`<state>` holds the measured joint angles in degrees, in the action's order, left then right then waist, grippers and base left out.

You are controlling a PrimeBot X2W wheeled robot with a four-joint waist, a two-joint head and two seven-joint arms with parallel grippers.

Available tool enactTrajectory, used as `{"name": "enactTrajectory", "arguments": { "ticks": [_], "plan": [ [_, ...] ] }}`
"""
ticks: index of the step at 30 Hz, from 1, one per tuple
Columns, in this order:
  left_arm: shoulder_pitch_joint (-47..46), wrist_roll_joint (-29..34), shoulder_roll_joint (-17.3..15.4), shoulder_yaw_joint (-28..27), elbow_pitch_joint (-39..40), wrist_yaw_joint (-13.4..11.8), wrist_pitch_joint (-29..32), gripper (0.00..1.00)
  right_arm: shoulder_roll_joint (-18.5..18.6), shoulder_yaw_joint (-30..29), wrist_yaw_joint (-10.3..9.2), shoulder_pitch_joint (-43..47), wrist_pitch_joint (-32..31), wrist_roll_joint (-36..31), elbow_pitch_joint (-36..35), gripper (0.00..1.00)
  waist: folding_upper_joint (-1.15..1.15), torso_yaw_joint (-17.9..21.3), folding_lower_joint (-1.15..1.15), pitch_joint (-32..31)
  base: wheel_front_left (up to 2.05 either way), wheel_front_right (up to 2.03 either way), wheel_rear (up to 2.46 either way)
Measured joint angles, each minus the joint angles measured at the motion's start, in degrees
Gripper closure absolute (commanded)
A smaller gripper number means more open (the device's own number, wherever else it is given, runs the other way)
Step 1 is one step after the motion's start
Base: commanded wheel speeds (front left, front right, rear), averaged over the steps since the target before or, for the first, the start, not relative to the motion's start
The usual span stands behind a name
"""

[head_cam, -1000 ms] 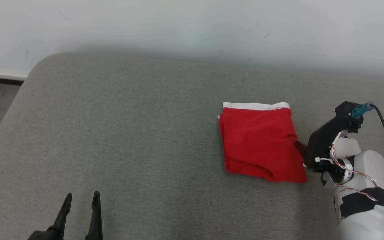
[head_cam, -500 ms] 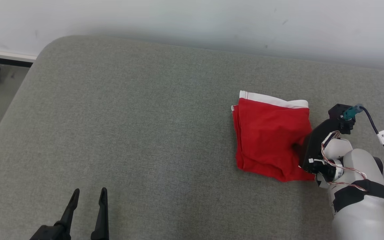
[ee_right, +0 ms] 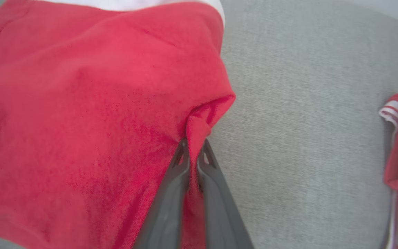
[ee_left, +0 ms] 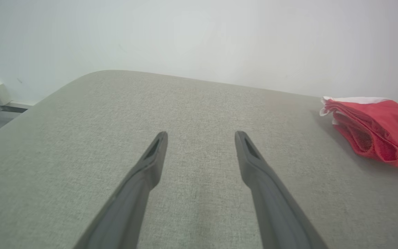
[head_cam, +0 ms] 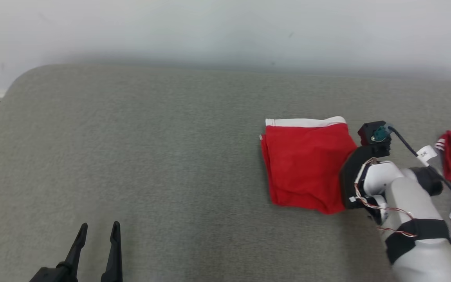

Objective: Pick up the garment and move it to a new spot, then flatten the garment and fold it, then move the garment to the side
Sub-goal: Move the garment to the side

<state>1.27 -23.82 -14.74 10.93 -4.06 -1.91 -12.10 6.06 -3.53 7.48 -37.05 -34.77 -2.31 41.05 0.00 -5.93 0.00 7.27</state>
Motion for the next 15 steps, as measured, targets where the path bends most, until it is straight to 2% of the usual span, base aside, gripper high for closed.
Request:
{"name": "enactTrajectory", "arguments": {
  "ticks": [4, 8, 11, 15],
  "plan": [
    [0.60, -0.31, 0.10, -0.05, 1.09, -0.11, -0.42, 0.00, 6.84, 7.95, 0.00, 1.90, -1.97, 2.21, -6.65, 1.00, 0.00, 3.27, 0.00, -0.85, 0.00, 0.00, 0.00],
    [0.34, -0.44, 0.13, 0.42, 1.79, 0.18, -0.40, 0.00, 13.74, 12.51, 0.00, 3.08, -2.85, 3.99, -11.78, 1.00, 0.00, 6.80, 0.00, -1.15, 0.00, 0.00, 0.00],
    [-1.09, -0.53, -0.35, 0.37, 2.09, 0.76, -0.08, 0.00, 17.26, 14.52, 0.00, 3.07, -2.45, 4.41, -13.76, 1.00, 0.00, 9.28, 0.00, -0.86, 0.00, 0.00, 0.00],
    [-2.76, -0.53, -1.59, 0.25, 2.53, 1.27, 0.47, 0.00, 19.52, 13.11, 0.00, 1.41, 1.21, 4.14, -14.10, 1.00, 0.00, 12.23, 0.00, 1.07, 0.00, 0.00, 0.00]
  ]
}}
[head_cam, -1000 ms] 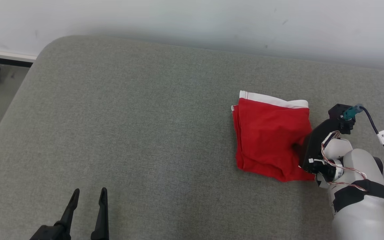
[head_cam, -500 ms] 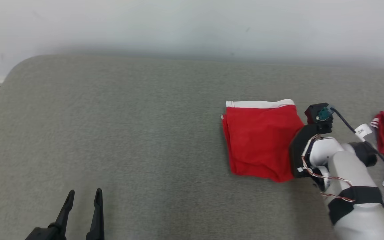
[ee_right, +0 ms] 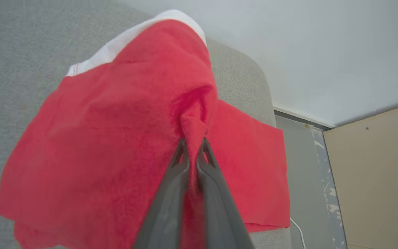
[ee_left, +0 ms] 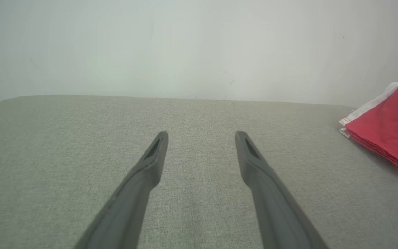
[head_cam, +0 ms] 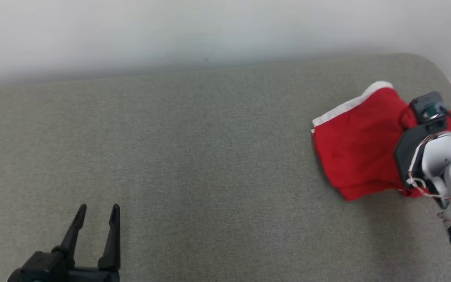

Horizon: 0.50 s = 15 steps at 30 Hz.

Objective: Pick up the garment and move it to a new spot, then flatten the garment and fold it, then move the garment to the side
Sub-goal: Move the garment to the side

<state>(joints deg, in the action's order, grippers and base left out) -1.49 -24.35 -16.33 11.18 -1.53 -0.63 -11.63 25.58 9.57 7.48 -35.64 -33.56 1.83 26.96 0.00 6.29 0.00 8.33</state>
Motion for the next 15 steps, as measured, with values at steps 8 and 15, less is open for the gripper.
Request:
{"name": "enactTrajectory", "arguments": {
  "ticks": [8, 15],
  "plan": [
    [-2.73, 0.46, -1.93, 0.08, 1.33, 0.20, 1.65, 0.00, 1.60, -5.97, 0.00, -2.50, 5.75, -2.76, 5.50, 1.00, -0.01, 1.75, -0.01, 5.17, 0.00, 0.00, 0.00],
    [-4.16, 0.49, -3.00, 0.16, 2.01, 0.76, 2.34, 0.00, 3.49, -13.22, 0.00, -2.53, 7.90, -6.89, 7.37, 1.00, -0.01, 1.54, -0.01, 8.42, 0.00, 0.00, 0.00]
  ]
}}
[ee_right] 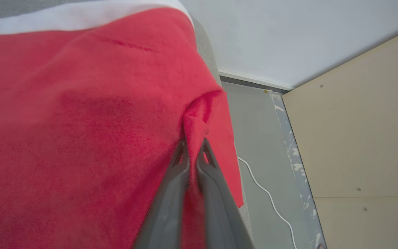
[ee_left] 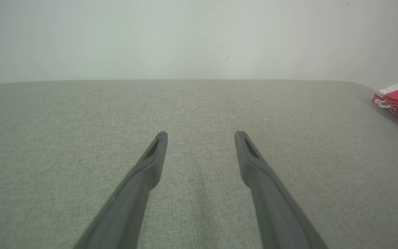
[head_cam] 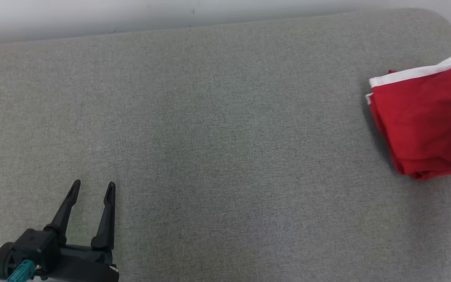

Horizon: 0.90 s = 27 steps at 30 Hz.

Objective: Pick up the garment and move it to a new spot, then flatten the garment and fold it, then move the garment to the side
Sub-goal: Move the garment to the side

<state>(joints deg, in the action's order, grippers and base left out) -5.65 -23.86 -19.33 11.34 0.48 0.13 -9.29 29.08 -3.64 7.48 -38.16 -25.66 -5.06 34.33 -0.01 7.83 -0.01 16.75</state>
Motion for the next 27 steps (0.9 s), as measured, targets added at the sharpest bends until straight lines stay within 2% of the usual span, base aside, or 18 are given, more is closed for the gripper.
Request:
{"name": "enactTrajectory", "arguments": {
  "ticks": [7, 8, 9, 10, 14, 18, 22, 24, 27],
  "plan": [
    [-1.07, -0.01, -0.15, 0.58, -0.53, 0.37, 0.13, 0.00, -0.57, -7.27, 0.00, 0.67, 4.14, -5.50, 2.26, 1.00, 0.00, -1.57, 0.00, 1.43, 0.00, 0.00, 0.00],
    [-1.44, 0.00, -0.07, 0.64, -0.71, 0.34, 0.03, 0.00, -0.73, -8.68, 0.00, 0.72, 4.95, -6.58, 2.52, 0.89, 0.00, -1.83, 0.00, 1.46, 0.00, 0.00, 0.00],
    [-1.75, 0.00, -0.04, 0.70, -0.86, 0.31, -0.18, 0.00, -0.87, -9.91, 0.00, 0.90, 6.04, -7.37, 2.60, 0.52, 0.00, -2.10, 0.00, 1.44, 0.00, 0.00, 0.00],
    [-1.93, 0.07, 0.03, 0.78, -1.03, 0.26, -0.30, 0.00, -0.98, -11.44, 0.00, 1.07, 6.78, -8.13, 2.90, 0.00, 0.00, -2.38, 0.00, 1.38, 0.00, 0.00, 0.00],
    [-2.50, 0.56, 0.62, 1.48, -2.00, 0.01, -1.29, 0.00, -2.24, -16.50, 0.00, 2.18, 10.14, -10.37, 3.56, 0.00, 0.00, -3.29, 0.00, 0.51, 0.00, 0.00, 0.00],
    [-2.27, 0.65, 1.16, 0.93, -2.46, -0.57, -3.19, 0.00, -4.52, -17.70, 0.00, 3.10, 13.86, -10.26, 2.96, 0.00, 0.00, -3.80, 0.01, -1.24, 0.00, 0.00, 0.00],
    [-0.61, -0.56, 3.43, -0.73, -3.31, -2.13, -4.54, 0.00, -7.54, -15.34, 0.00, 4.33, 18.66, -6.82, -0.26, 0.00, 0.01, -4.05, 0.01, -3.68, 0.00, 0.00, 0.00],
    [0.48, -1.45, 4.22, -0.88, -3.26, -0.65, -5.11, 0.00, -9.16, -13.47, 0.00, 6.10, 20.25, -4.28, -2.11, 0.00, 0.01, -4.15, 0.01, -5.12, 0.00, 0.00, 0.00],
    [2.18, -2.76, 6.72, -2.98, -2.76, -0.88, -5.59, 0.00, -11.07, -10.43, 0.00, 10.28, 21.24, -0.49, -5.67, 0.00, 0.01, -4.30, 0.02, -7.56, 0.00, 0.00, 0.00]
  ]
}}
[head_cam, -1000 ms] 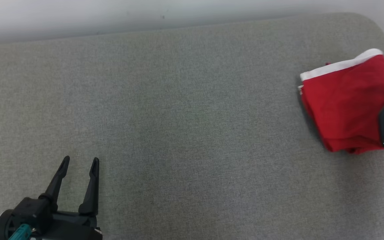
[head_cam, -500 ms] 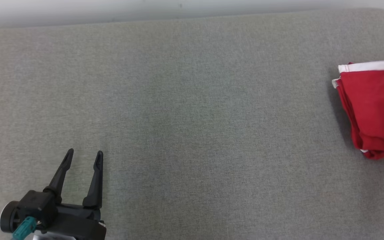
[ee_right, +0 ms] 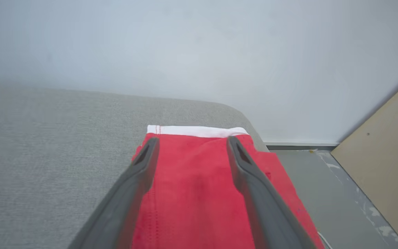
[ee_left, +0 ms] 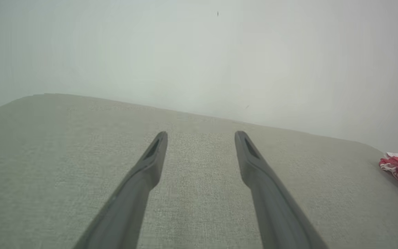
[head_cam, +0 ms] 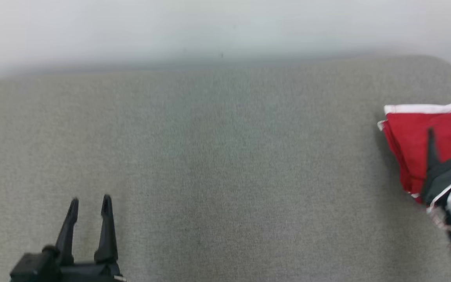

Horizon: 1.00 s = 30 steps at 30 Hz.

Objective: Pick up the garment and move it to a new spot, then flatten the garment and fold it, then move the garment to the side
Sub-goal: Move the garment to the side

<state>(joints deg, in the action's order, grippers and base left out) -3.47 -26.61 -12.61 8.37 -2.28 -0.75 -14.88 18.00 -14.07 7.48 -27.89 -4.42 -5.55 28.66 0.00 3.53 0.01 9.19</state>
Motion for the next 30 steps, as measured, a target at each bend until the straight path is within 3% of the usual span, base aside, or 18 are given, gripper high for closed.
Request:
{"name": "enactTrajectory", "arguments": {
  "ticks": [7, 14, 23, 30],
  "plan": [
    [3.96, 0.73, 3.59, -4.09, -0.77, -0.15, -0.16, 0.00, -5.77, 4.36, 0.00, 11.66, 0.91, 8.84, -11.44, 0.00, 0.00, -0.51, 0.01, -6.00, 0.00, 0.00, 0.00],
    [6.84, 2.99, 4.76, -5.69, -5.01, 2.26, -0.16, 0.00, -11.79, 4.99, -0.01, 22.36, 3.52, 13.79, -19.78, 0.00, 0.00, -1.37, 0.01, -10.62, 0.00, 0.00, 0.00],
    [8.89, 5.22, 3.82, -6.10, -11.43, 2.27, -0.16, 0.00, -14.35, 5.50, -0.01, 30.43, 0.34, 13.11, -25.33, 0.00, 0.00, -1.45, 0.00, -13.39, 0.00, 0.00, 0.00],
    [10.18, 7.24, 3.35, -7.21, -12.09, 1.61, -0.16, 0.00, -14.94, 5.70, -0.01, 32.92, 1.25, 12.94, -24.50, 0.00, 0.00, -1.00, 0.00, -14.52, 0.00, 0.00, 0.00]
  ]
}}
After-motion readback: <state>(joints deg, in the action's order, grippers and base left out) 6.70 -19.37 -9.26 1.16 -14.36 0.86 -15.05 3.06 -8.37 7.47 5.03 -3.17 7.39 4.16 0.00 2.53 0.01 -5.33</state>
